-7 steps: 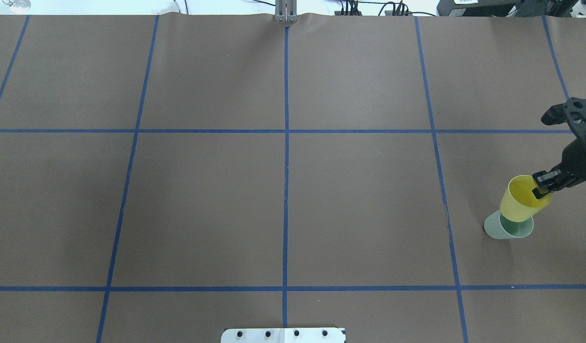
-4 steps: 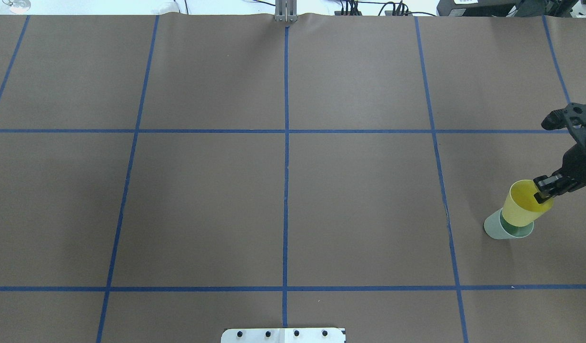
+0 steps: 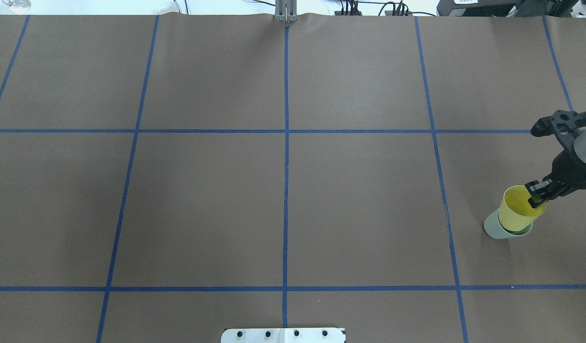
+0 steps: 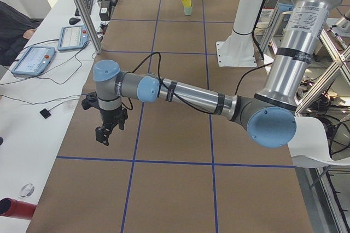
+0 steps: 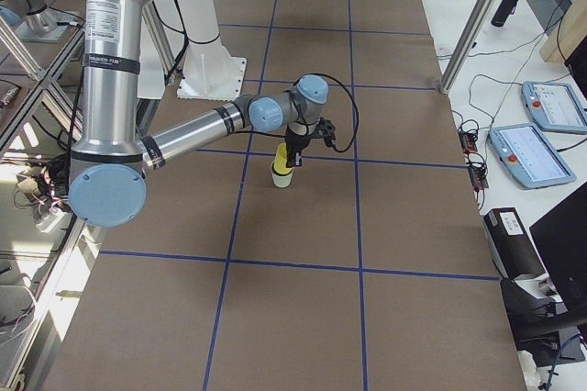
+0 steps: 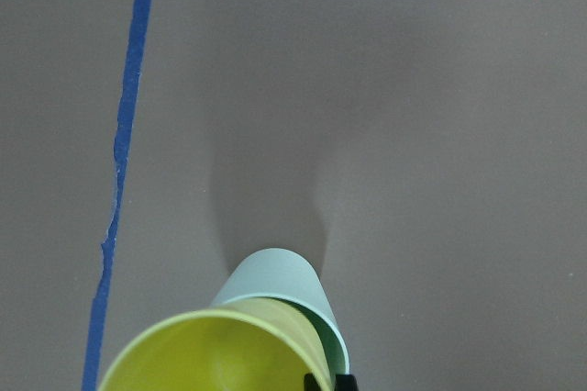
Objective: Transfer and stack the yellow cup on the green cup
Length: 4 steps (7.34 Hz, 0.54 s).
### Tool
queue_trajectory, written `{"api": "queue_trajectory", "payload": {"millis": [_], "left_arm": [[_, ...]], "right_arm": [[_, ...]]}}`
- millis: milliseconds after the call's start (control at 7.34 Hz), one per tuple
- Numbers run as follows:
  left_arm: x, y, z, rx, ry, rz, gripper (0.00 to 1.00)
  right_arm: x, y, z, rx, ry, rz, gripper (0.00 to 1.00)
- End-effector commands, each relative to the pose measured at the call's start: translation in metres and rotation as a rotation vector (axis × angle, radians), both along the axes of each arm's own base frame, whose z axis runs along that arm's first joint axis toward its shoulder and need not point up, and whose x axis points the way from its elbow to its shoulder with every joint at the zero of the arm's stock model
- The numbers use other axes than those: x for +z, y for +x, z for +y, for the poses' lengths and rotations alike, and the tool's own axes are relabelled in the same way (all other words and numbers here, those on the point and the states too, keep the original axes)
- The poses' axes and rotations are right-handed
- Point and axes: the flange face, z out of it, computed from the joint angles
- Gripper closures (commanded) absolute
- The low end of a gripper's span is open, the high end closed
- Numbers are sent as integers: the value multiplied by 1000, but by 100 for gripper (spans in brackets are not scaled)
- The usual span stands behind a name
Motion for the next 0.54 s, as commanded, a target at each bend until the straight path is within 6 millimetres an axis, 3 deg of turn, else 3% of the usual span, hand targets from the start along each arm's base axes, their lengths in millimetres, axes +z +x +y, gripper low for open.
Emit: {"api": "queue_trajectory", "payload": {"millis": [0, 136, 408], "left_arm": [[1, -1, 0, 0, -1, -1, 0], [2, -1, 0, 0, -4, -2, 0], [21, -21, 16, -6, -22, -6, 0]], "right_arm": [[-3, -7, -5, -7, 10, -9, 1], [-3, -6, -5, -5, 7, -13, 0], [-6, 3, -8, 15, 23, -10, 0]]}}
